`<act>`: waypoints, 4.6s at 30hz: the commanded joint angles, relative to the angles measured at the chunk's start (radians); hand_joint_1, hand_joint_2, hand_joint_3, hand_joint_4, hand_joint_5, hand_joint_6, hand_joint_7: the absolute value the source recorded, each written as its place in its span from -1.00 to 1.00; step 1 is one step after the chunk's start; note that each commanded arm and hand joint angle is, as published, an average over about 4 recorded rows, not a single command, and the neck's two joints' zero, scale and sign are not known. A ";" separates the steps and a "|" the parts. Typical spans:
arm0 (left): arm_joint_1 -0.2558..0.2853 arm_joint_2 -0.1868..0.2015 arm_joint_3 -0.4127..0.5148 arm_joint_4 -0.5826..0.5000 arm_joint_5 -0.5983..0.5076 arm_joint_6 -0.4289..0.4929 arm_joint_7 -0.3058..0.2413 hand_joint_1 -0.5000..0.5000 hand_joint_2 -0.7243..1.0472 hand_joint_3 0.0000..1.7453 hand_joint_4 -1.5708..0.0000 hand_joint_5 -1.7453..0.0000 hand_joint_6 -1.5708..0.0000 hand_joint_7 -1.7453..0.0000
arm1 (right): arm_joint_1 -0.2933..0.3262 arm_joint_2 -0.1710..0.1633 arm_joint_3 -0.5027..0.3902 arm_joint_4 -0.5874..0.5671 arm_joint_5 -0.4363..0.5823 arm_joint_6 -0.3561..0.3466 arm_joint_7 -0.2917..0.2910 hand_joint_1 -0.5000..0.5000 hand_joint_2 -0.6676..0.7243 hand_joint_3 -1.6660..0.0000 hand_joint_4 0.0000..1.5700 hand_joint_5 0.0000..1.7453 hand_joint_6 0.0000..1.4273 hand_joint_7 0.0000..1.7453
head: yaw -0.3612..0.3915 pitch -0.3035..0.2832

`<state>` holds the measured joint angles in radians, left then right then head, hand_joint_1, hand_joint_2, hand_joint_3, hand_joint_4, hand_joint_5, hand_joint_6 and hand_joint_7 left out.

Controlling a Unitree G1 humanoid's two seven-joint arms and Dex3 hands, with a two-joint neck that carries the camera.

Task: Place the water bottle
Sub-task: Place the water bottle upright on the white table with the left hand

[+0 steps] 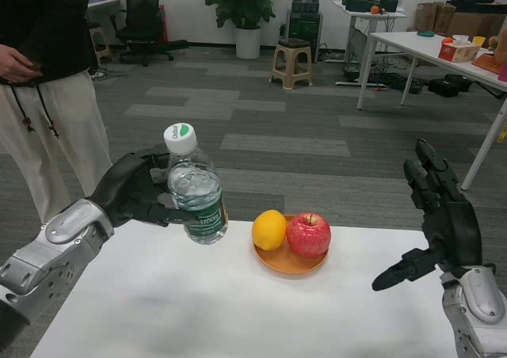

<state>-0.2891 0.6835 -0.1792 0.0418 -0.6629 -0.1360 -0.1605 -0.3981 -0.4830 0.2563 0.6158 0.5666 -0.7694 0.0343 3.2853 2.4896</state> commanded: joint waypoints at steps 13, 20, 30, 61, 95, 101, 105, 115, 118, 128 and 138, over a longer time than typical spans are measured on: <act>-0.002 -0.021 0.009 0.043 0.054 -0.006 -0.022 -1.00 1.00 -0.20 -1.00 -1.00 -0.47 -0.76 | -0.015 -0.006 0.007 0.017 0.009 -0.004 -0.005 -1.00 0.45 1.00 -1.00 -1.00 -1.00 -0.92 | 0.000 -0.112; -0.003 -0.056 -0.021 0.138 0.143 -0.047 -0.054 -1.00 1.00 -0.20 -1.00 -1.00 -0.47 -0.76 | -0.017 -0.006 0.006 0.012 0.009 -0.004 -0.005 -1.00 0.45 1.00 -1.00 -1.00 -1.00 -0.92 | 0.001 -0.138; -0.028 -0.091 -0.093 0.280 0.207 -0.157 -0.067 -1.00 1.00 -0.20 -1.00 -1.00 -0.47 -0.76 | -0.020 -0.006 0.005 0.016 0.009 -0.004 -0.005 -1.00 0.45 1.00 -1.00 -1.00 -1.00 -0.92 | 0.002 -0.155; -0.116 -0.187 -0.468 0.875 0.082 -0.743 -0.007 -1.00 1.00 -0.50 -1.00 -1.00 -0.63 -0.74 | -0.021 0.003 0.000 0.018 0.009 -0.004 -0.005 -1.00 0.45 1.00 -1.00 -1.00 -1.00 -0.92 | -0.005 -0.172; -0.058 -0.193 -0.507 0.896 0.006 -0.627 -0.083 -1.00 1.00 -0.65 1.00 -0.15 0.62 0.10 | 0.015 0.003 -0.004 -0.034 0.009 -0.006 -0.005 -1.00 0.45 1.00 -1.00 -1.00 -1.00 -0.92 | 0.001 -0.176; -0.049 -0.192 -0.499 0.888 0.013 -0.621 -0.092 -1.00 1.00 -0.80 1.00 0.41 0.99 0.46 | 0.022 0.003 -0.006 -0.043 0.009 -0.005 -0.005 -1.00 0.45 1.00 -1.00 -1.00 -1.00 -0.92 | 0.002 -0.175; -0.047 -0.190 -0.496 0.882 0.016 -0.620 -0.096 -1.00 1.00 -0.88 1.00 0.38 1.00 0.54 | 0.024 0.003 -0.008 -0.045 0.009 -0.005 -0.005 -1.00 0.45 1.00 -1.00 -1.00 -1.00 -0.92 | 0.002 -0.175; -0.044 -0.188 -0.469 0.864 0.041 -0.620 -0.100 -1.00 0.90 -0.90 1.00 0.18 1.00 0.68 | 0.023 0.003 -0.008 -0.042 0.009 -0.005 -0.005 -1.00 0.45 1.00 -1.00 -1.00 -1.00 -0.92 | 0.006 -0.175; -0.044 -0.186 -0.460 0.859 0.049 -0.620 -0.100 -1.00 0.83 -0.90 1.00 0.18 1.00 0.68 | 0.023 0.004 -0.009 -0.041 0.009 -0.005 -0.005 -1.00 0.45 1.00 -1.00 -1.00 -1.00 -0.92 | 0.007 -0.175; -0.044 -0.180 -0.444 0.846 0.069 -0.620 -0.106 -1.00 -0.15 -0.90 1.00 0.06 1.00 0.76 | 0.022 0.004 -0.009 -0.041 0.009 -0.005 -0.005 -1.00 0.36 1.00 -1.00 -1.00 -1.00 -0.92 | 0.007 -0.174; -0.041 -0.182 -0.418 0.828 0.074 -0.628 -0.105 -1.00 -0.80 -0.90 1.00 -0.06 1.00 0.80 | 0.022 0.004 -0.009 -0.040 0.009 -0.005 -0.005 -1.00 0.36 1.00 -1.00 -1.00 -1.00 -0.92 | 0.011 -0.178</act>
<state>-0.3428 0.4871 -0.6069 0.8788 -0.5929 -0.7626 -0.2634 -0.3833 -0.4799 0.2596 0.5833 0.5664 -0.7704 0.0343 3.2956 2.3127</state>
